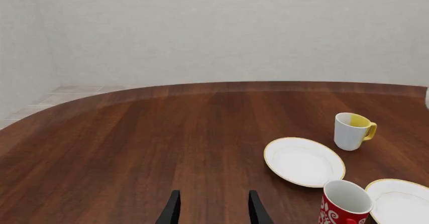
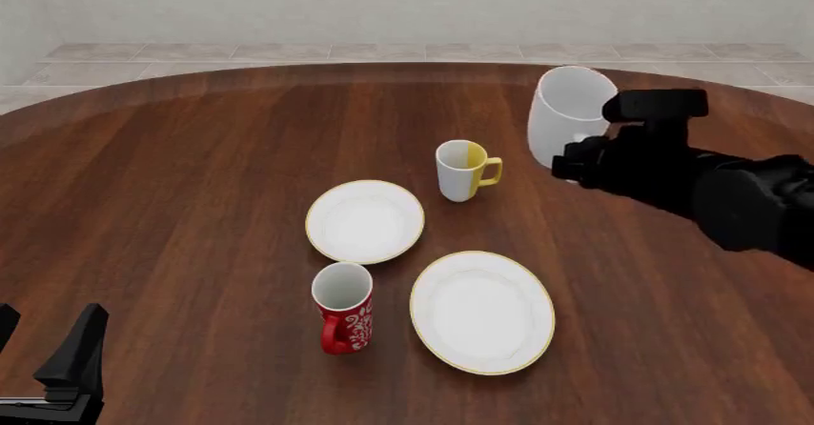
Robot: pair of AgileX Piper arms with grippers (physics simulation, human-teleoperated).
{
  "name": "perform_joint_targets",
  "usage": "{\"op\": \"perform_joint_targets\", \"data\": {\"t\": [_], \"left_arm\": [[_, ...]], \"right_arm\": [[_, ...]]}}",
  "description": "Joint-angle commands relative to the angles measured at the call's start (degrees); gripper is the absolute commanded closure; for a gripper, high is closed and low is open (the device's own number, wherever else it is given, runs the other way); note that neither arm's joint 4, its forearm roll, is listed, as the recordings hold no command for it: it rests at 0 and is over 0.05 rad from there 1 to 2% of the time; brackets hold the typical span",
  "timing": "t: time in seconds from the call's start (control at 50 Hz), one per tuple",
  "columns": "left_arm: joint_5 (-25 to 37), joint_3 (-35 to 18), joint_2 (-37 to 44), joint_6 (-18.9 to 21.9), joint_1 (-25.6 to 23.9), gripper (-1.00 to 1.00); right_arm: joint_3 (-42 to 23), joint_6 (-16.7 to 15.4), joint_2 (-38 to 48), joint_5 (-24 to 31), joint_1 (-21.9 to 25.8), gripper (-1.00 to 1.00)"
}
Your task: Put the white mug on the left plate.
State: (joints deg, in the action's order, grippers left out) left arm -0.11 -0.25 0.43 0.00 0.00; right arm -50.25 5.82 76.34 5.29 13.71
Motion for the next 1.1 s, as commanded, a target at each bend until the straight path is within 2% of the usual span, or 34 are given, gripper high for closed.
{"op": "perform_joint_targets", "data": {"t": [0.02, 0.18, 0.48, 0.74, 1.1], "left_arm": [[0.0, 0.0, -0.01, 0.0, 0.0, -1.0], [0.0, 0.0, 0.0, 0.01, -0.01, -1.0], [0.0, 0.0, 0.0, -0.01, 0.0, -1.0], [0.0, 0.0, 0.01, 0.0, 0.01, -1.0], [0.0, 0.0, 0.0, 0.01, 0.0, -1.0]], "right_arm": [[-8.82, -0.42, 5.89, 1.0, 4.41, 1.0], [-13.19, 0.25, 12.25, -0.21, 7.07, 1.0], [-20.34, 1.74, 18.92, 0.22, 10.46, 1.0], [-27.12, 1.89, 24.97, 1.54, 13.16, 1.0], [-32.32, 1.56, 31.42, 3.22, 16.96, 1.0]]}}
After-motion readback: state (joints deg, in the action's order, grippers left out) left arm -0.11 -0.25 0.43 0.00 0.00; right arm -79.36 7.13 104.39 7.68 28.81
